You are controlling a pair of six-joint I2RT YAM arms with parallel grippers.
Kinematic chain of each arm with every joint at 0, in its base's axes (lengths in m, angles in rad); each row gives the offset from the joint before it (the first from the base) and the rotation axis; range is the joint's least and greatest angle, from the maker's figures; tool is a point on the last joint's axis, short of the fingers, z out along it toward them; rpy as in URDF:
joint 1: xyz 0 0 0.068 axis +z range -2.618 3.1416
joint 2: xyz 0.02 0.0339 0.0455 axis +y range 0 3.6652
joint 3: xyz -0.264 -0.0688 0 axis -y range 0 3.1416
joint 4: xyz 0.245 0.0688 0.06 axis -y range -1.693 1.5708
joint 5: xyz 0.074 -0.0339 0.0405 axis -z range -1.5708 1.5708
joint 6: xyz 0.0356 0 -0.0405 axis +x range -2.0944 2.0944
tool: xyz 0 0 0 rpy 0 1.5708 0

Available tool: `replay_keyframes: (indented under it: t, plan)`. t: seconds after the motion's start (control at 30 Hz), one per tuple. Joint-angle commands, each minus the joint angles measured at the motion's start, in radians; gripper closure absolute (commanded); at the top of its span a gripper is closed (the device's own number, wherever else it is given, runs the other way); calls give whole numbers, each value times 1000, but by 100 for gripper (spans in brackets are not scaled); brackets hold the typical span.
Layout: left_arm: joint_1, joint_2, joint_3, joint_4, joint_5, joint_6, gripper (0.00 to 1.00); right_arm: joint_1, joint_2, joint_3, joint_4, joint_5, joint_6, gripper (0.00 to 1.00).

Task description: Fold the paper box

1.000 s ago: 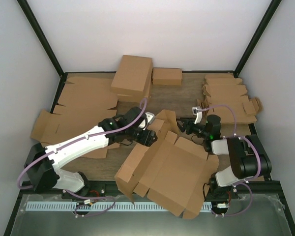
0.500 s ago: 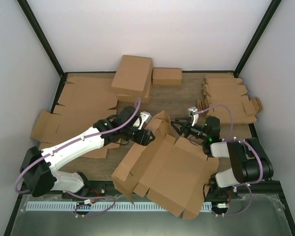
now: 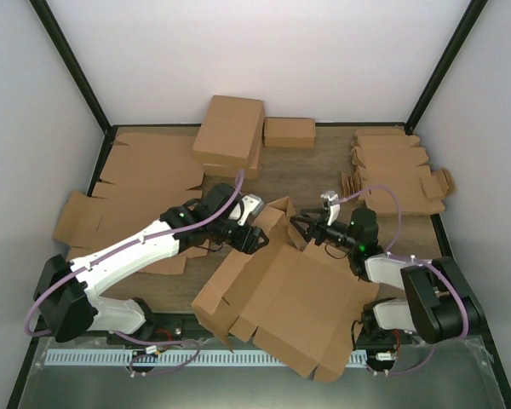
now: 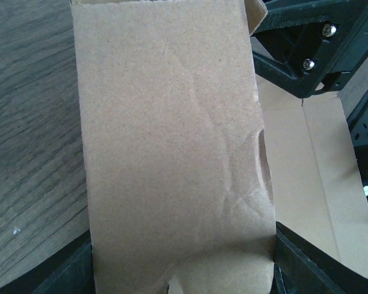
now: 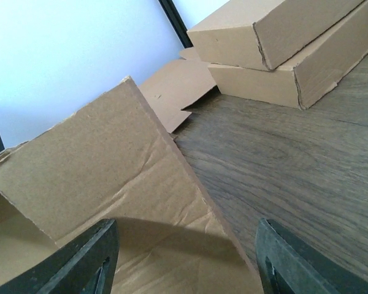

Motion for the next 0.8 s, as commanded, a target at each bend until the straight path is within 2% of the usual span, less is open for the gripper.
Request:
replay_keyframes:
  t: [0.0,0.2,0.33,0.47,0.77]
  plan:
    - [-13,-1,23,24,140,69,33,15,-43,-12,-38,49,7,35]
    - [-60,55,85,-46,131,119,35,16,-46,1,-68,20,26,35]
    - [-93,81,134,-93,86,145,35,14,-74,-34,-45,-3,67,33]
    - [-116,96,170,-138,37,166,35,1,-130,-87,-14,-43,114,26]
    - [-171,177,245,-216,20,225,35,1,-229,-179,30,-114,131,24]
